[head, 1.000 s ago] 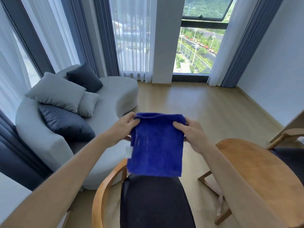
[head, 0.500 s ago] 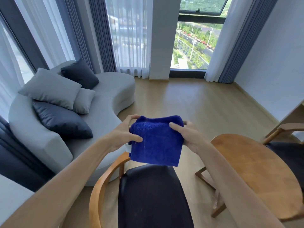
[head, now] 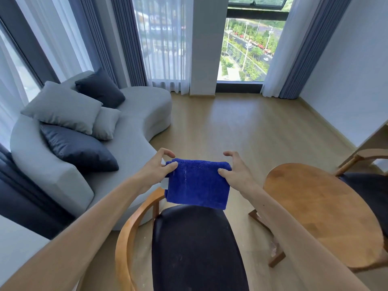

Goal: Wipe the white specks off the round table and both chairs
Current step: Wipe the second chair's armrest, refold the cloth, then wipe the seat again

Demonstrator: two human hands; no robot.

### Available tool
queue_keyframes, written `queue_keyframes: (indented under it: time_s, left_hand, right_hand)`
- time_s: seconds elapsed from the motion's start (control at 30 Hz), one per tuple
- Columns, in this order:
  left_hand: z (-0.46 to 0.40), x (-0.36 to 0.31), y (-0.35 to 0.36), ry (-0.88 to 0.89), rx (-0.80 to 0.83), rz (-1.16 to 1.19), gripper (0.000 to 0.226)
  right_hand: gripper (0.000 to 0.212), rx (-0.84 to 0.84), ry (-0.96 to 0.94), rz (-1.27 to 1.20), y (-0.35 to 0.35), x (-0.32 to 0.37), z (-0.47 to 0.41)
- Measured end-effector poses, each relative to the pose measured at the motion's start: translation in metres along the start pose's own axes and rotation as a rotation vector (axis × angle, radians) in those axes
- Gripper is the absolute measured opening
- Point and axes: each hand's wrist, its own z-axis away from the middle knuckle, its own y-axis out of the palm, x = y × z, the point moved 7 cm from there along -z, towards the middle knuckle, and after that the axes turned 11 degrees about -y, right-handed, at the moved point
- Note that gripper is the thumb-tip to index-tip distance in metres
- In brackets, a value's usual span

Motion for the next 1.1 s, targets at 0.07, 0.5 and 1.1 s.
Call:
queue_keyframes:
  time_s: [0.07,0.5,1.1]
  left_hand:
    - [0.0,0.002,0.003,-0.037,0.082,0.06,0.03]
    - [-0.003,-0.007,0.003,0.334,0.028,-0.438,0.038]
    - [-0.05,0.185,0.102,-0.412,0.285,0.231,0.037]
  right_hand:
    - [0.045,0.046,0.094,-0.162,0.004,-0.007,0.001]
    - [0.009,0.165,-0.31,0.272,0.006,0.004,0.006]
    - [0.027,0.258,0.445,-0.421,0.114,-0.182,0.074]
